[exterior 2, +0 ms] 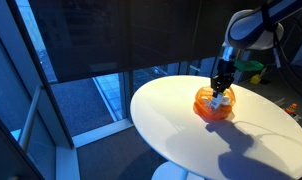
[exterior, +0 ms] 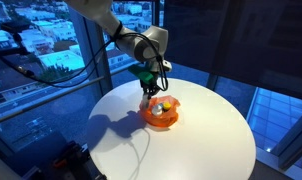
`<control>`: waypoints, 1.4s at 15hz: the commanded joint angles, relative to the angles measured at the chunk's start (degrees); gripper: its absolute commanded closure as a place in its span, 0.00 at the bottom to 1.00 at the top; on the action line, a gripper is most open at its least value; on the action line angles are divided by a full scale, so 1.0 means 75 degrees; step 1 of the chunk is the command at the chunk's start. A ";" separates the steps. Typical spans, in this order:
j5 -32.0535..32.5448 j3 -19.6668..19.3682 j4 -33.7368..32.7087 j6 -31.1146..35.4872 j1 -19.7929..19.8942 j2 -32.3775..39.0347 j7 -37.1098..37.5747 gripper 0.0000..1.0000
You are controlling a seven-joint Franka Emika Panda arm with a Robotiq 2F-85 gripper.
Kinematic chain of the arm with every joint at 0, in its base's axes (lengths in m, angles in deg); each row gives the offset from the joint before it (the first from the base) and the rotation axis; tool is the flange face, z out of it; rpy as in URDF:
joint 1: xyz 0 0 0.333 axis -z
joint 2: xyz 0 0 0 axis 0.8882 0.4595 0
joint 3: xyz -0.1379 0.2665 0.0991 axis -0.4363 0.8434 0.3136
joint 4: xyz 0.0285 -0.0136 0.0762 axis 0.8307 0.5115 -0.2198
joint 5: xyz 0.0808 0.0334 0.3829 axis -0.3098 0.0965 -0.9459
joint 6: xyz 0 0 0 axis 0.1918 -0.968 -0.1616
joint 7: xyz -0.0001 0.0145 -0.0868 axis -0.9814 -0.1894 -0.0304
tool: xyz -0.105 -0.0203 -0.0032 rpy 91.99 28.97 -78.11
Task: Put the white bottle in the orange plastic bag
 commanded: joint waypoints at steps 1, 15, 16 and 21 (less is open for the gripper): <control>0.0046 0.0020 0.0051 -0.0028 0.0050 0.0065 -0.0102 0.90; 0.0695 -0.0051 0.0344 0.0694 -0.0115 0.0160 -0.0005 0.55; 0.0729 -0.0051 0.0347 0.0704 -0.0118 0.0157 -0.0002 0.40; 0.0678 0.0008 0.0318 0.0559 -0.0044 0.0030 -0.0140 0.01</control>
